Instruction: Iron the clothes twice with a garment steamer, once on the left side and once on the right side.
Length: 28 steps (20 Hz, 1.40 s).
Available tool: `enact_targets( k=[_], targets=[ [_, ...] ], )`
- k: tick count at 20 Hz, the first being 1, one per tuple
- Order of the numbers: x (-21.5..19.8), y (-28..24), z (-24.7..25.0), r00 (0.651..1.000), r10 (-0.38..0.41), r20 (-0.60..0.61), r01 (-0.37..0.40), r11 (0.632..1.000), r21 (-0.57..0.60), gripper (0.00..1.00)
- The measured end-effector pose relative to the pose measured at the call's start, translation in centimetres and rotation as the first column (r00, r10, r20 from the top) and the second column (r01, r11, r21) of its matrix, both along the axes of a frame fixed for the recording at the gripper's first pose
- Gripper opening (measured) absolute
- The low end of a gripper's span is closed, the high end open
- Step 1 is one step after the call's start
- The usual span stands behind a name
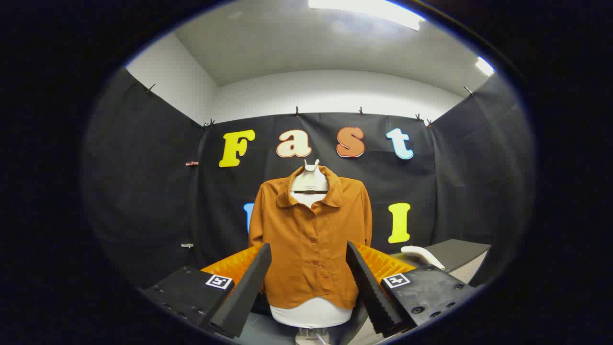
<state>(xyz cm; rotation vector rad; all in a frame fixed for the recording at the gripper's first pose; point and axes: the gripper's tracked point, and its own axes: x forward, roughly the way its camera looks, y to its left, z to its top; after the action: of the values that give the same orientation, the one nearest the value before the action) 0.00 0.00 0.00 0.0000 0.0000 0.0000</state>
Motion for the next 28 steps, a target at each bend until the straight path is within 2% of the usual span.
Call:
enact_targets(
  k=[6,23,28],
  targets=[
    [0.5,-0.6,-1.2,0.998,-0.029,-0.059,0.029,1.0,-0.006,0.99],
    [0.7,0.2,-0.5,0.996,-0.089,-0.017,0.088,0.995,-0.048,0.99],
    [0.5,-0.4,-0.3,0.993,-0.119,-0.001,0.119,0.993,0.007,0.99]
  ],
)
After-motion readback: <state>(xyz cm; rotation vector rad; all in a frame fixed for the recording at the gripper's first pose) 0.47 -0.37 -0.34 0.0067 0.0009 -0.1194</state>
